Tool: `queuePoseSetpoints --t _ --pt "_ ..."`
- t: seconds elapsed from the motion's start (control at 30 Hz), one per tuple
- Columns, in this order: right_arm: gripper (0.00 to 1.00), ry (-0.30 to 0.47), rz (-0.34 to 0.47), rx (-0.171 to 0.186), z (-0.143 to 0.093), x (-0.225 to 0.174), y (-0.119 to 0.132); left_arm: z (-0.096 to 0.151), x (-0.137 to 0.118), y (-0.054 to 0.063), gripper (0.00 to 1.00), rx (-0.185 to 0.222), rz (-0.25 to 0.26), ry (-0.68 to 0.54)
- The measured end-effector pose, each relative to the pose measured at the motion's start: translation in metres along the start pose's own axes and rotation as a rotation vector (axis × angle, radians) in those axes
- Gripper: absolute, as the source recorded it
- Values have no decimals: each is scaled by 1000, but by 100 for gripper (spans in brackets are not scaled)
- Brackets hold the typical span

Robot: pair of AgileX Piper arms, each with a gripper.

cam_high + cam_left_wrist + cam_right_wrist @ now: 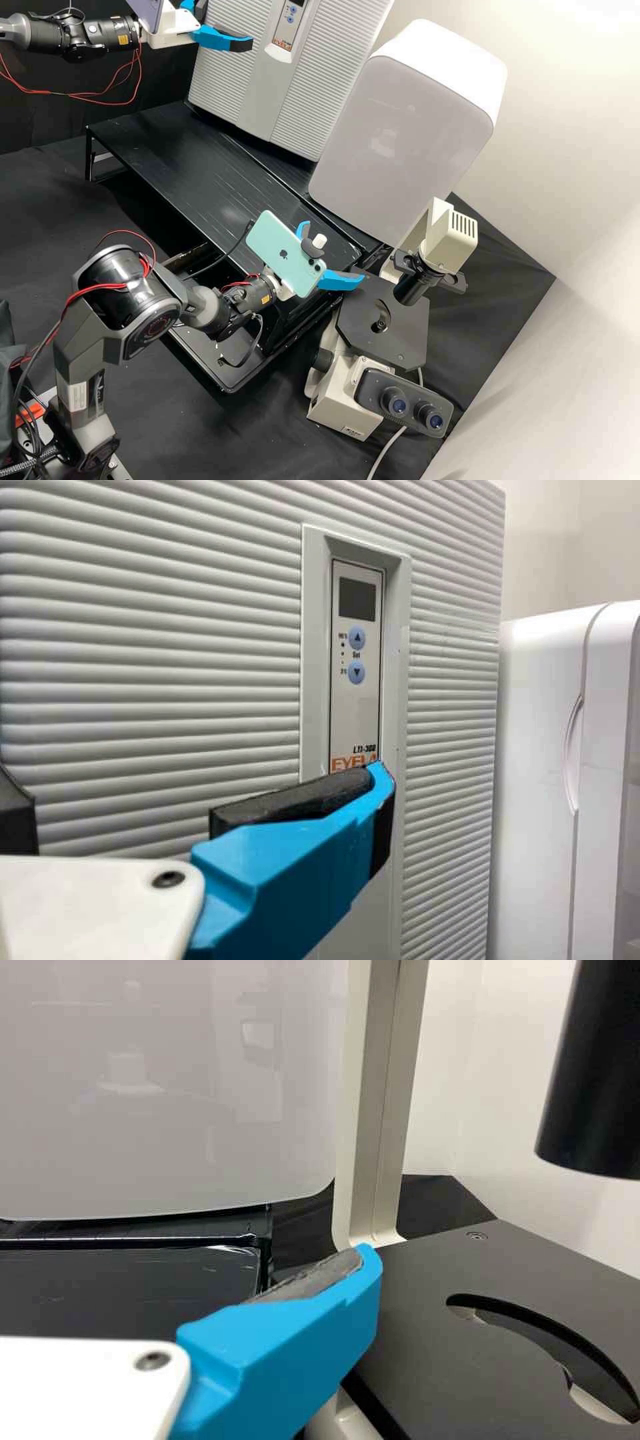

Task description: Open the incubator door

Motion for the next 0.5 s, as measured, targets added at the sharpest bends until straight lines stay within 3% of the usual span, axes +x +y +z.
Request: queuePoseSetpoints --t 0.5 --pt "100 0 0 0 0 0 0 2 0 0 0 -14 2 2"
